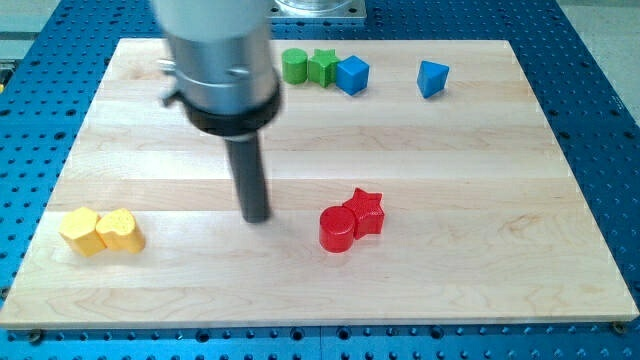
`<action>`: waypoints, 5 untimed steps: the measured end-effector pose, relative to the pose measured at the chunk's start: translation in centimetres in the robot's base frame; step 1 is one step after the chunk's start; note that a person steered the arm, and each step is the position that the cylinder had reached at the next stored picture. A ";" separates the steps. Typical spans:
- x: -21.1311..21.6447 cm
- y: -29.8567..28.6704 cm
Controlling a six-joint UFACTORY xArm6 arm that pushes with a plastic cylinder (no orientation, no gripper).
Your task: Move the red star below the green star
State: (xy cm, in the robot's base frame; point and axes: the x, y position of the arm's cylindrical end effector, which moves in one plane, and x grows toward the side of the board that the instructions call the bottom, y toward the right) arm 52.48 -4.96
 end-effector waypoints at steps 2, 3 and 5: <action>3.7 10.7; -3.0 12.3; -1.2 16.2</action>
State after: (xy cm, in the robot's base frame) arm 51.28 11.19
